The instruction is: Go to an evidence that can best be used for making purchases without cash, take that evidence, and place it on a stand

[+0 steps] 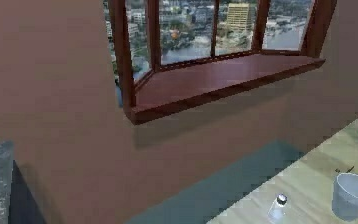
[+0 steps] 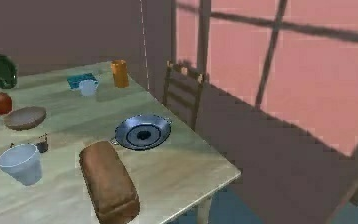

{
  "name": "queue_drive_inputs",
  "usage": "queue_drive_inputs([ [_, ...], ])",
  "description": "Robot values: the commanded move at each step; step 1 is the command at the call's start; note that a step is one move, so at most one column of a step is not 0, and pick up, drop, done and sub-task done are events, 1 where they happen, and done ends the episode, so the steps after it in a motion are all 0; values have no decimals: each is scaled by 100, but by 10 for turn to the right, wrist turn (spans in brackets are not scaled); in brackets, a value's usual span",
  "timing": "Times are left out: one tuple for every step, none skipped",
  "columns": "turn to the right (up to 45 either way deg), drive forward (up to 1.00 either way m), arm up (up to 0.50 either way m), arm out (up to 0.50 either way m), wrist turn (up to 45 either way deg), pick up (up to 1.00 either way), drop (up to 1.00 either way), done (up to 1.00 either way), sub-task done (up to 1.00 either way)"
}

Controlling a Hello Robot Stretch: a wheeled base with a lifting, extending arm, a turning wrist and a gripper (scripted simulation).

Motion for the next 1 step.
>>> queue_drive_inputs([
  [-450, 0, 0, 0, 0, 0, 0, 0, 0],
])
